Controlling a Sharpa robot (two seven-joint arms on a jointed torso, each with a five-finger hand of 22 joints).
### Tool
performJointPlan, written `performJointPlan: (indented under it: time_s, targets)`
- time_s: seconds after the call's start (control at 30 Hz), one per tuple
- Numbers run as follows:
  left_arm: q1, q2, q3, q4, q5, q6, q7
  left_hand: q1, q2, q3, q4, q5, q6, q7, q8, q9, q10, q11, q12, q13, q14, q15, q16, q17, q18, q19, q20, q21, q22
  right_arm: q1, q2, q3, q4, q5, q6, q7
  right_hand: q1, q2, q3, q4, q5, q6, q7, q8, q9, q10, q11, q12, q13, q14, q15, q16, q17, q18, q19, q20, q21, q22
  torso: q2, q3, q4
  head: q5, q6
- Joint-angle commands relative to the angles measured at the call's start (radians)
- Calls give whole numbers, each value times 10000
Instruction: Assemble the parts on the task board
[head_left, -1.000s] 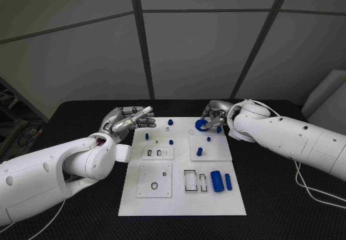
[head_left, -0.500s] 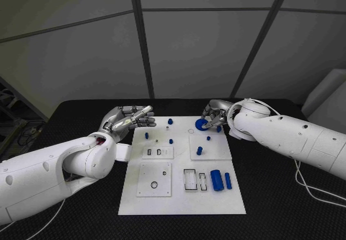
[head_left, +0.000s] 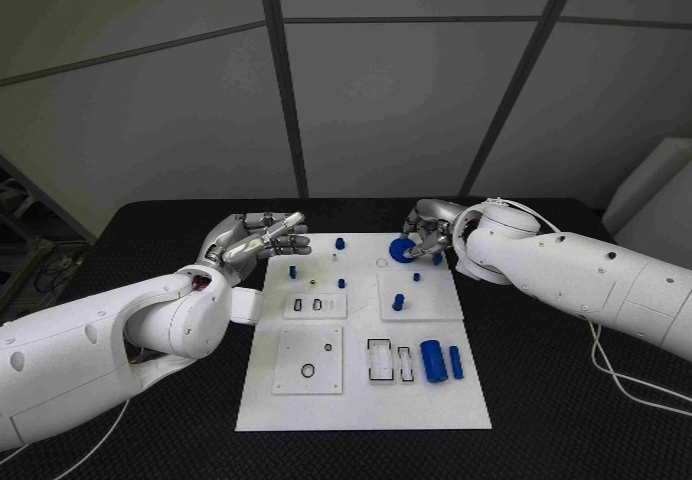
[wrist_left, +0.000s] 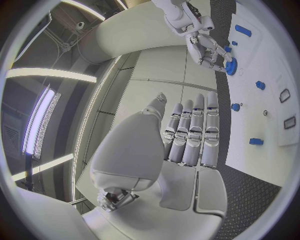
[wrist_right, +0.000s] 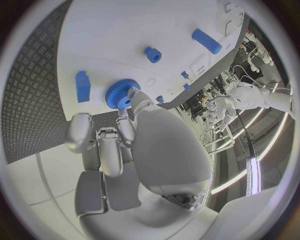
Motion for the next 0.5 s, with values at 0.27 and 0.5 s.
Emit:
performJointPlan:
  time_s: [0.27, 0.5]
  targets:
    - [17, 10, 9, 7, -89, 143, -31, -15, 28, 38, -24, -34, -11, 62, -64, -12, 7, 52, -38, -1, -48, 24, -25, 10, -28, 58, -15, 40, -10, 20, -41, 9, 957, -1810, -2197, 211, -323, -201, 302, 14, 116, 364, -112, -71, -44, 276, -67, 226, 310, 865, -112, 98, 1818, -267, 292, -51, 230, 396, -2, -6, 7, 47, 48]
    - [16, 37, 9, -7, -89, 145, -29, -15, 28, 38, -24, -34, -11, 62, -64, -12, 7, 52, -38, -1, -48, 24, -25, 10, -28, 58, -15, 40, -10, 21, 402, -41, 1242, -2473, -2491, 153, -350, -251, 388, 1, 173, 420, -126, -100, -57, 323, -81, 264, 373, 872, -124, 111, 1852, -290, 366, -63, 292, 513, 6, -4, 15, 63, 57]
